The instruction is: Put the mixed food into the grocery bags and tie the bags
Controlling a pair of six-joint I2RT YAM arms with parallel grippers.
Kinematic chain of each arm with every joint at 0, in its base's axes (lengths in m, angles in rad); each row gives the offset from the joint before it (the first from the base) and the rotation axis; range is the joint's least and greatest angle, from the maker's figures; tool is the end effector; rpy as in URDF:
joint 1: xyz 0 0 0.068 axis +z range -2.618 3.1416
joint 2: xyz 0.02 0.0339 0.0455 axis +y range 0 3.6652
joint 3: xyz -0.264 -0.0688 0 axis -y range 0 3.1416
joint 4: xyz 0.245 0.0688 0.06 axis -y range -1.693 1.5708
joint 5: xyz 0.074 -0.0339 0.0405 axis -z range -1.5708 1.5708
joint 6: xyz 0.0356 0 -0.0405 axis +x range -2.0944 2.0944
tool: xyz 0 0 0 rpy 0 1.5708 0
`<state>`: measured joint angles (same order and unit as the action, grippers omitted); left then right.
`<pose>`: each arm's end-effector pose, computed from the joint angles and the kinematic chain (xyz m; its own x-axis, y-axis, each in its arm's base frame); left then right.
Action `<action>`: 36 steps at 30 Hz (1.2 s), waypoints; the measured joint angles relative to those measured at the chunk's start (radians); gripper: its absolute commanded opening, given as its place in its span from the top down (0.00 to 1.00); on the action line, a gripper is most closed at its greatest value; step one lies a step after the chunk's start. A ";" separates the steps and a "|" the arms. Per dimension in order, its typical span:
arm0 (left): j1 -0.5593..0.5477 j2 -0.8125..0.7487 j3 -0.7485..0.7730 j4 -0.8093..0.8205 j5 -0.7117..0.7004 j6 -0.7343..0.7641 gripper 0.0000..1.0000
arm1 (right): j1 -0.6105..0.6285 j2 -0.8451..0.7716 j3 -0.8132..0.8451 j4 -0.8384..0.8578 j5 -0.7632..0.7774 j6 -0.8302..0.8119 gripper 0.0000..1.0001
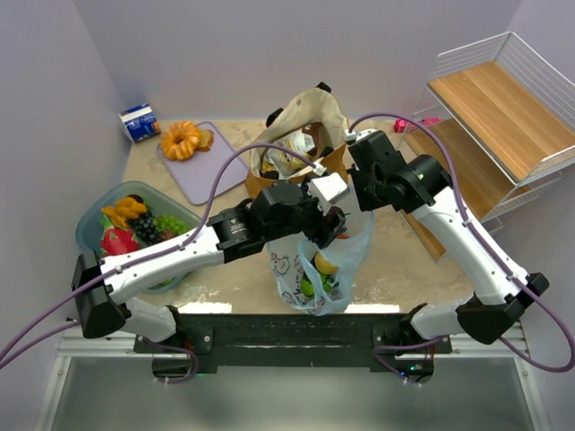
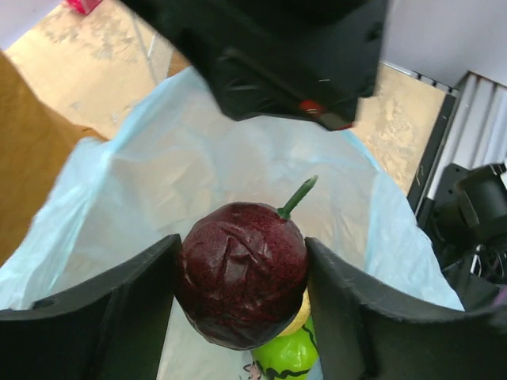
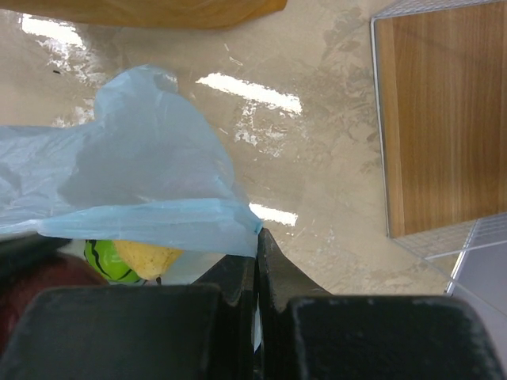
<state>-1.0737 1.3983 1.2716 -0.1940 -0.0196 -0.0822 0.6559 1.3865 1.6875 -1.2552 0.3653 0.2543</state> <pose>0.1577 -0.2891 0.3676 -0.2212 0.2357 -0.9463 0.8547 0.5142 -0.0718 0.2058 0.1423 0.4155 -0.7279 -0.2637 -0.6330 -0.2302 0.9635 -0.1366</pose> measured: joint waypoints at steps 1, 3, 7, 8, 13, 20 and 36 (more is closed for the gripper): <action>0.000 0.000 0.002 -0.002 -0.016 0.005 0.09 | 0.000 -0.006 -0.003 -0.001 0.000 0.000 1.00; 0.000 0.000 0.006 -0.002 -0.042 0.012 0.00 | 0.000 -0.018 -0.009 -0.002 0.000 0.000 1.00; 0.000 -0.001 0.016 -0.002 -0.074 0.032 0.00 | 0.000 -0.024 -0.011 -0.002 0.000 0.000 1.00; 0.000 -0.002 0.017 -0.001 -0.078 0.044 0.00 | 0.000 -0.024 -0.011 -0.002 0.000 0.000 1.00; 0.061 -0.080 -0.011 0.034 0.022 0.134 0.00 | 0.000 -0.024 -0.011 -0.002 0.000 0.000 1.00; 0.530 -0.287 -0.031 0.096 -0.001 0.124 0.00 | 0.000 -0.024 -0.011 -0.005 0.000 0.000 1.00; 1.286 0.090 -0.126 -0.089 -0.264 0.056 0.00 | 0.000 -0.016 -0.004 -0.013 0.003 0.000 1.00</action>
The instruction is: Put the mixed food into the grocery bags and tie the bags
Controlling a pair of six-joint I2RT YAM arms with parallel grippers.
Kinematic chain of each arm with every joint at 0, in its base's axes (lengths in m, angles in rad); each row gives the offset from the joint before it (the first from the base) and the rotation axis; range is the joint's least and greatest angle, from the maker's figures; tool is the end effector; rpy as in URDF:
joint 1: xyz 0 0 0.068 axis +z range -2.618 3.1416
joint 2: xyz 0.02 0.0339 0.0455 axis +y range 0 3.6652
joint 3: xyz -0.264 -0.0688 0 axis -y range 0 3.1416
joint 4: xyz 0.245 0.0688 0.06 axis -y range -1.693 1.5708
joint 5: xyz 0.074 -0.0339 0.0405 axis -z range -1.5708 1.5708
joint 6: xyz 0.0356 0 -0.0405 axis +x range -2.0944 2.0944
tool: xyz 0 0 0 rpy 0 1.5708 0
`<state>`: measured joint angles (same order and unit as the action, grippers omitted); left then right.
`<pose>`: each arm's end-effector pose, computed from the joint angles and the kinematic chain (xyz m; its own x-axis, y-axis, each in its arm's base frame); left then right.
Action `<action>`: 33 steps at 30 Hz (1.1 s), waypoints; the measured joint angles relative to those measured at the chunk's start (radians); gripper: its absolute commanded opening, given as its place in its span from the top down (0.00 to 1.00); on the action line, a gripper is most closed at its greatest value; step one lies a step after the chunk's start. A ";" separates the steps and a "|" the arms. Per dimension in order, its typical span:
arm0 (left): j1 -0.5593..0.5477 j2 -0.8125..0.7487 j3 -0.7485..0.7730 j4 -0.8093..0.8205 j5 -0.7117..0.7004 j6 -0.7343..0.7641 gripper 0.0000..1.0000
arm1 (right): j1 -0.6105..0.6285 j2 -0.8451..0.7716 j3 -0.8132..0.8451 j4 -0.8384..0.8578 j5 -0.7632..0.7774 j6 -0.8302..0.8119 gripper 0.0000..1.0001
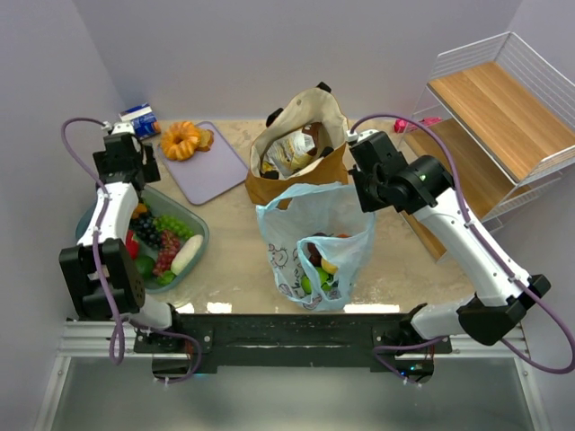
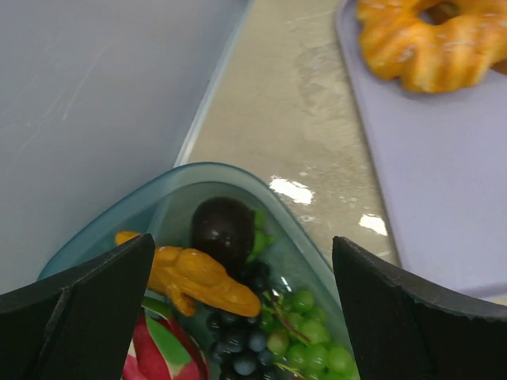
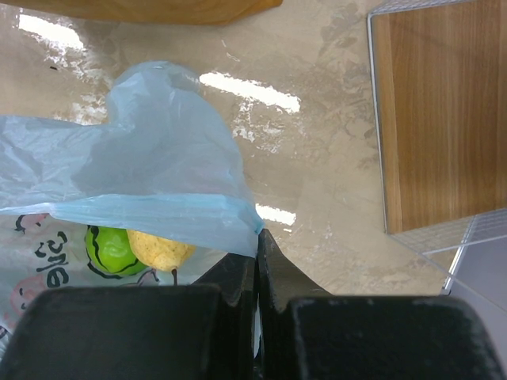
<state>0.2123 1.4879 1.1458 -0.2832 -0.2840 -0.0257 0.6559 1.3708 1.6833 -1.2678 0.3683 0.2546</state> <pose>0.3271 0.0807 0.2876 -0.5611 -0.1462 -0.8147 -0.4389 0.8871 0.1431 0.2013 0.1387 0.4171 -0.7280 -0.2638 -0.6328 -0.2282 0.9636 -0.1391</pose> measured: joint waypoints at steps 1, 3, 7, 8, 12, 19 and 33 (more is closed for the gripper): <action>0.023 0.016 0.000 0.003 0.000 -0.001 0.00 | 0.000 0.000 0.000 0.000 0.000 0.000 1.00; 0.062 0.051 0.000 0.005 0.005 -0.011 0.00 | 0.000 0.003 0.000 -0.001 0.000 0.000 1.00; 0.117 0.116 0.000 0.004 0.019 -0.030 0.00 | 0.000 0.016 0.002 0.000 0.000 0.000 1.00; 0.121 0.125 0.000 0.004 0.021 -0.035 0.00 | 0.000 0.019 0.002 0.000 0.000 0.000 1.00; 0.124 0.140 0.000 0.005 0.032 -0.045 0.02 | 0.000 0.033 0.002 0.001 -0.001 0.000 1.00; 0.151 0.185 0.000 0.005 0.048 -0.061 0.03 | 0.000 0.034 0.002 0.002 -0.001 -0.001 1.00; 0.173 0.213 -0.030 0.010 0.072 -0.069 0.40 | 0.000 0.034 0.002 0.002 -0.004 -0.001 1.00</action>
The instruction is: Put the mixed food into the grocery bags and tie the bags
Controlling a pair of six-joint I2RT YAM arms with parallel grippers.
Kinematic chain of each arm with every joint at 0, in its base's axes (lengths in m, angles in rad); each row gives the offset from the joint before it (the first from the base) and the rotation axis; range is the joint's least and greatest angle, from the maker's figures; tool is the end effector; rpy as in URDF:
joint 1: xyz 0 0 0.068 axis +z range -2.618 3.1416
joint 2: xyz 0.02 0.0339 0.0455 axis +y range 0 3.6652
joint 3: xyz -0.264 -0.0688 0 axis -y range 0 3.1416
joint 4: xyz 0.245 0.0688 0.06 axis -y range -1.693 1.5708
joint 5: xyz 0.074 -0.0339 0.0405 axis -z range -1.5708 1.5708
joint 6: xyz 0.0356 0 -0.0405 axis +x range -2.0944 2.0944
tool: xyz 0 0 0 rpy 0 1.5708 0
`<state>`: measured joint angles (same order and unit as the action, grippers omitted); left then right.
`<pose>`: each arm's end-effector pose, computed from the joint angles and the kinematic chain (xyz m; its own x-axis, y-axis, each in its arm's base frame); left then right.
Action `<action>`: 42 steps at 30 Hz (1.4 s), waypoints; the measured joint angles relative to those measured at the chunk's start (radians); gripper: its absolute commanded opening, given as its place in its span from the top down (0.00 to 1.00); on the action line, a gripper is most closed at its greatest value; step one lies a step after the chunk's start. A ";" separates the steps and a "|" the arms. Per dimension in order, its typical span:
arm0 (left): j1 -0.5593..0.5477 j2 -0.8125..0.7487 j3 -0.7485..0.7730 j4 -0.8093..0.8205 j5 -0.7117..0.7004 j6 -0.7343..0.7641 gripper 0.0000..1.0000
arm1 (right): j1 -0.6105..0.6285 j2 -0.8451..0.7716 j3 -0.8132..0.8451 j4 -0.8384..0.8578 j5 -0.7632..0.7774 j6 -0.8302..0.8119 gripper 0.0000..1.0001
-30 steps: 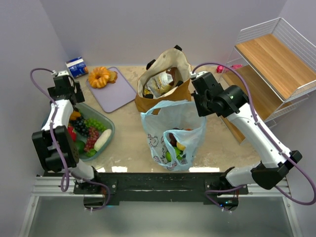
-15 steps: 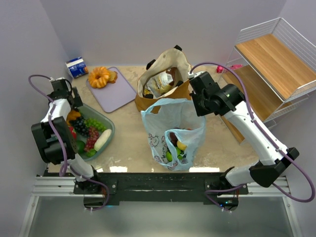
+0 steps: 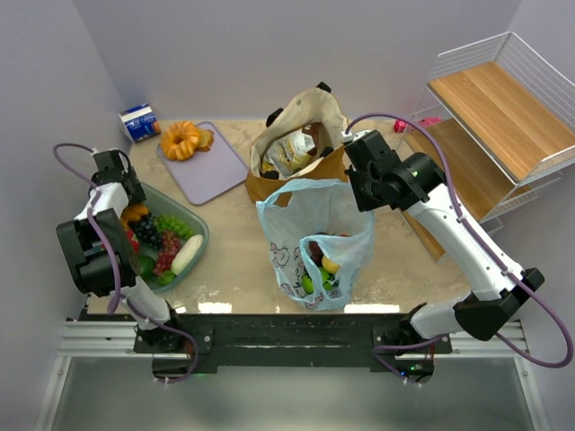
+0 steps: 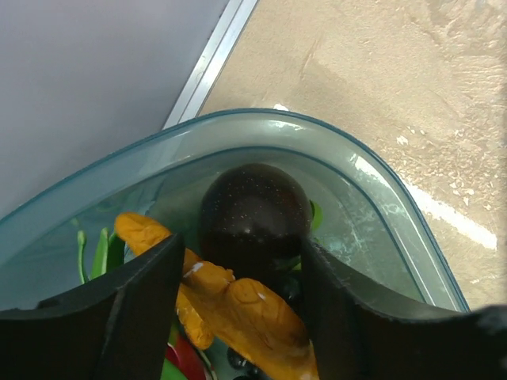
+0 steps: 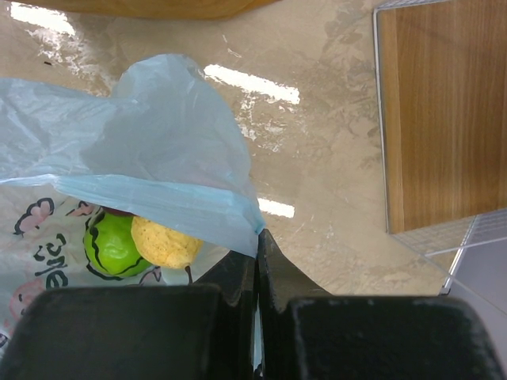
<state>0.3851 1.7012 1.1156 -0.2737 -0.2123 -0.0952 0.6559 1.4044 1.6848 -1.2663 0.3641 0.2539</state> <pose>0.3333 0.1432 0.2074 -0.6517 -0.3644 -0.6652 -0.5592 0.8234 0.0968 0.2093 0.1451 0.4099 -0.7436 -0.2761 -0.6090 -0.2348 0.9606 -0.1487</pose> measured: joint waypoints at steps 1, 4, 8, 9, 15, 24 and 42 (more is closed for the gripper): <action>0.000 -0.002 -0.005 0.003 0.003 0.001 0.46 | 0.000 0.000 0.000 0.000 0.000 0.000 1.00; 0.000 -0.017 -0.017 0.008 0.004 0.002 0.55 | 0.000 0.000 0.000 0.000 -0.007 0.000 1.00; 0.000 -0.045 -0.024 0.006 0.004 0.002 0.66 | 0.000 0.000 0.000 0.000 -0.008 0.000 1.00; 0.000 -0.055 -0.027 0.006 0.005 0.002 0.68 | 0.000 0.000 0.000 0.000 -0.008 0.000 1.00; -0.002 -0.141 -0.048 -0.006 0.012 0.002 0.88 | 0.000 0.000 0.000 -0.005 -0.006 0.000 1.00; -0.031 -0.270 -0.067 -0.019 0.030 0.002 1.00 | 0.000 0.000 0.024 -0.014 -0.006 0.000 1.00; -1.231 -0.560 0.289 0.043 0.244 -0.004 1.00 | 0.000 0.000 0.039 -0.040 0.013 0.000 1.00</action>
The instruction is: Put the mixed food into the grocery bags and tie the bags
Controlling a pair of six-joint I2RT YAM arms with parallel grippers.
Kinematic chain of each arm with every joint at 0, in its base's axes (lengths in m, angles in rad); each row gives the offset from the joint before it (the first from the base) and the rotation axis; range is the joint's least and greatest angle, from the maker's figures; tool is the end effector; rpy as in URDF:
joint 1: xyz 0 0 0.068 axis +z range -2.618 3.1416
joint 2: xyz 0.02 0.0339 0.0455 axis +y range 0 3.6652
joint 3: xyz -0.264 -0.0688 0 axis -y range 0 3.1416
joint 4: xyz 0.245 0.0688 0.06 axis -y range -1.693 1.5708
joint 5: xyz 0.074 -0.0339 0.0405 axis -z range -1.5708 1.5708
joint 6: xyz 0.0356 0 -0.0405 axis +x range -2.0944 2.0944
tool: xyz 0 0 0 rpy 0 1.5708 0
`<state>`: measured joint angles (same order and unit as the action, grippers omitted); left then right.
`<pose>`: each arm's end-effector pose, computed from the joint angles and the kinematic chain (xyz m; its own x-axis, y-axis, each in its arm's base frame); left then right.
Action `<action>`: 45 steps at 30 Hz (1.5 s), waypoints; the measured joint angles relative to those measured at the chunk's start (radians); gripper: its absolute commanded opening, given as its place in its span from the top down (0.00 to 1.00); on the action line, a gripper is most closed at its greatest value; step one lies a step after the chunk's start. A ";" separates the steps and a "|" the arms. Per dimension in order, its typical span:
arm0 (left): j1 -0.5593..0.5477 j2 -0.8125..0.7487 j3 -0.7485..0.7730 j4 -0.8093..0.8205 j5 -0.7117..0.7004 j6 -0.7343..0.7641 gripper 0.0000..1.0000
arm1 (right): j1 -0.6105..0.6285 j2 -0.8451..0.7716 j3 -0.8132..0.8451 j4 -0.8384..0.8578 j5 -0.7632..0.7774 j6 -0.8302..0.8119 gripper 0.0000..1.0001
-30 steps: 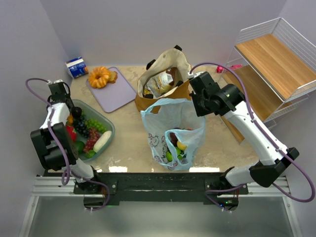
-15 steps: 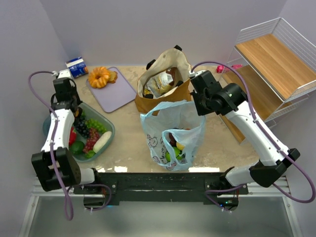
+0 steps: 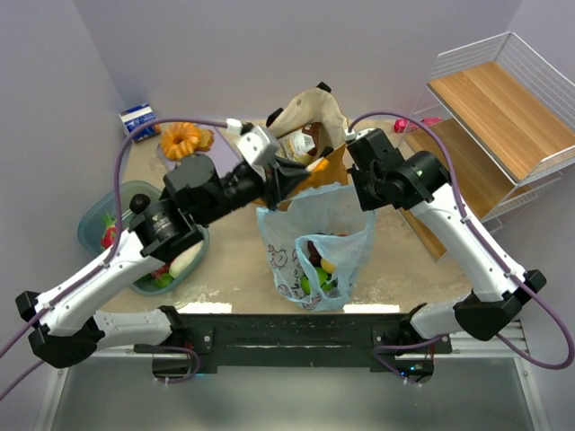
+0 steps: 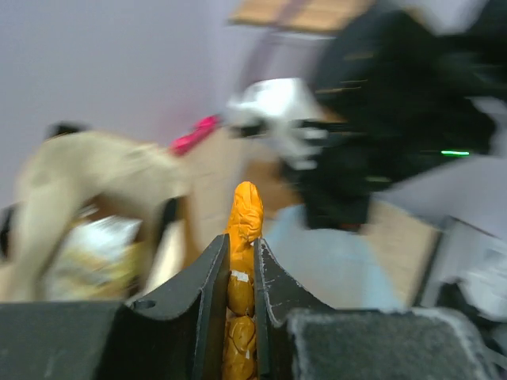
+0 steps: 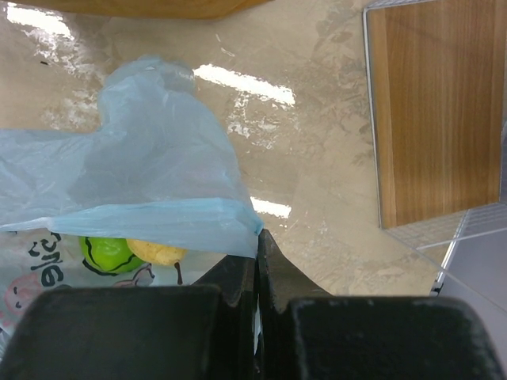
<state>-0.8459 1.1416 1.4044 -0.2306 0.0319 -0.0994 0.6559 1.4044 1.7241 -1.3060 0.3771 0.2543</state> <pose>0.1587 -0.1809 0.4787 -0.0551 -0.0874 -0.9947 0.7676 0.6333 -0.0982 0.2054 0.1415 0.4185 -0.7418 -0.2757 -0.6113 -0.2267 0.9610 -0.1584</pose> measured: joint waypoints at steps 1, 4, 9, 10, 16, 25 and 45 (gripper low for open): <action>-0.063 -0.001 0.000 0.024 0.032 -0.005 1.00 | 0.000 0.000 0.000 -0.001 0.000 0.000 1.00; -0.168 0.022 -0.022 0.095 0.119 -0.015 1.00 | 0.000 0.000 0.000 -0.005 0.000 0.000 1.00; -0.203 0.111 -0.087 0.137 0.168 -0.005 1.00 | 0.000 -0.011 0.000 -0.006 0.000 0.004 1.00; -0.203 0.129 -0.096 0.135 0.160 0.007 1.00 | 0.000 -0.015 0.000 -0.007 0.000 0.006 1.00; -0.195 0.169 -0.138 0.139 0.093 0.051 1.00 | 0.000 -0.041 0.000 -0.012 0.003 0.010 1.00; -0.143 0.215 -0.157 0.184 0.135 0.062 0.35 | 0.000 -0.046 0.000 -0.018 0.008 0.015 1.00; 0.661 -0.053 -0.297 0.145 0.040 -0.063 0.00 | 0.000 -0.049 -0.042 -0.010 0.008 0.015 1.00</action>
<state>-0.1852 1.0882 1.1072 -0.0853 0.0719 -0.1623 0.6559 1.3556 1.6825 -1.3159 0.3847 0.2695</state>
